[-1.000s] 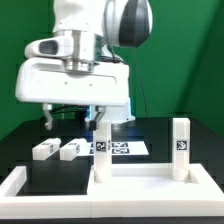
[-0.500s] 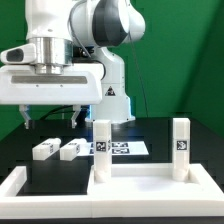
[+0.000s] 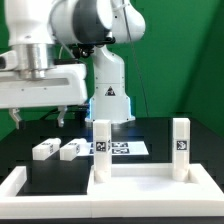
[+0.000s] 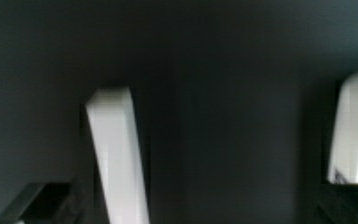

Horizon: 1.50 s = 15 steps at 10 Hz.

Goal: Assemble desk

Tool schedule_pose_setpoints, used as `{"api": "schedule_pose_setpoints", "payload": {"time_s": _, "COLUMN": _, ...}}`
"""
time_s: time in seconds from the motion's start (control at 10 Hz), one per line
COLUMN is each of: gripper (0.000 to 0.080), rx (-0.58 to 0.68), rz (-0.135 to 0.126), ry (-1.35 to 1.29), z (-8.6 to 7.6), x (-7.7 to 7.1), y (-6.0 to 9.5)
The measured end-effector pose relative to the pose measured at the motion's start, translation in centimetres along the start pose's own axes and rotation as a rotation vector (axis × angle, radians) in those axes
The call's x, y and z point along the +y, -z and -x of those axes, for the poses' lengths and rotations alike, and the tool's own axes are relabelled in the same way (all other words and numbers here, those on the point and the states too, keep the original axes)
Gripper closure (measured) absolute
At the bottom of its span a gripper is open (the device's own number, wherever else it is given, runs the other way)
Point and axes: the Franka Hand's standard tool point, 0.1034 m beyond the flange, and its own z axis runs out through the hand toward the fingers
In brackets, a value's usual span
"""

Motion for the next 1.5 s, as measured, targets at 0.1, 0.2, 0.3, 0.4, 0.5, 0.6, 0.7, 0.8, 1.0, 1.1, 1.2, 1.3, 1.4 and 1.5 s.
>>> {"api": "schedule_pose_setpoints", "payload": {"time_s": 0.1, "gripper": 0.015, "rx": -0.054, "rz": -0.017, "ry": -0.038, "z": 0.0, "x": -0.7, "y": -0.1}}
{"api": "schedule_pose_setpoints", "payload": {"time_s": 0.2, "gripper": 0.015, "rx": -0.123, "rz": -0.033, "ry": -0.037, "z": 0.5, "x": -1.5, "y": -0.8}}
{"api": "schedule_pose_setpoints", "payload": {"time_s": 0.3, "gripper": 0.015, "rx": -0.205, "rz": -0.053, "ry": -0.038, "z": 0.4, "x": -1.5, "y": -0.7}}
{"api": "schedule_pose_setpoints", "payload": {"time_s": 0.4, "gripper": 0.015, "rx": -0.234, "rz": -0.056, "ry": -0.036, "z": 0.0, "x": -1.6, "y": -0.8}}
{"api": "schedule_pose_setpoints", "payload": {"time_s": 0.5, "gripper": 0.015, "rx": -0.31, "rz": -0.076, "ry": -0.039, "z": 0.8, "x": -1.9, "y": -1.1}}
{"api": "schedule_pose_setpoints", "payload": {"time_s": 0.6, "gripper": 0.015, "rx": -0.404, "rz": -0.096, "ry": -0.062, "z": 2.2, "x": -1.4, "y": -2.2}}
{"api": "schedule_pose_setpoints", "payload": {"time_s": 0.7, "gripper": 0.015, "rx": -0.527, "rz": -0.122, "ry": -0.094, "z": 4.5, "x": -0.7, "y": -3.4}}
{"api": "schedule_pose_setpoints", "payload": {"time_s": 0.8, "gripper": 0.015, "rx": -0.545, "rz": -0.111, "ry": -0.113, "z": 4.7, "x": -0.8, "y": -4.2}}
{"api": "schedule_pose_setpoints", "payload": {"time_s": 1.0, "gripper": 0.015, "rx": -0.543, "rz": -0.111, "ry": -0.106, "z": 4.6, "x": -0.9, "y": -4.2}}
{"api": "schedule_pose_setpoints", "payload": {"time_s": 1.1, "gripper": 0.015, "rx": -0.544, "rz": -0.111, "ry": -0.105, "z": 4.6, "x": -0.9, "y": -4.2}}
{"api": "schedule_pose_setpoints", "payload": {"time_s": 1.2, "gripper": 0.015, "rx": -0.55, "rz": -0.115, "ry": -0.115, "z": 4.9, "x": -0.9, "y": -4.5}}
{"api": "schedule_pose_setpoints", "payload": {"time_s": 1.3, "gripper": 0.015, "rx": -0.585, "rz": -0.123, "ry": -0.146, "z": 6.4, "x": -0.4, "y": -5.8}}
{"api": "schedule_pose_setpoints", "payload": {"time_s": 1.4, "gripper": 0.015, "rx": -0.617, "rz": -0.123, "ry": -0.165, "z": 7.6, "x": -0.4, "y": -6.8}}
{"api": "schedule_pose_setpoints", "payload": {"time_s": 1.5, "gripper": 0.015, "rx": -0.636, "rz": -0.115, "ry": -0.175, "z": 7.9, "x": -0.8, "y": -7.6}}
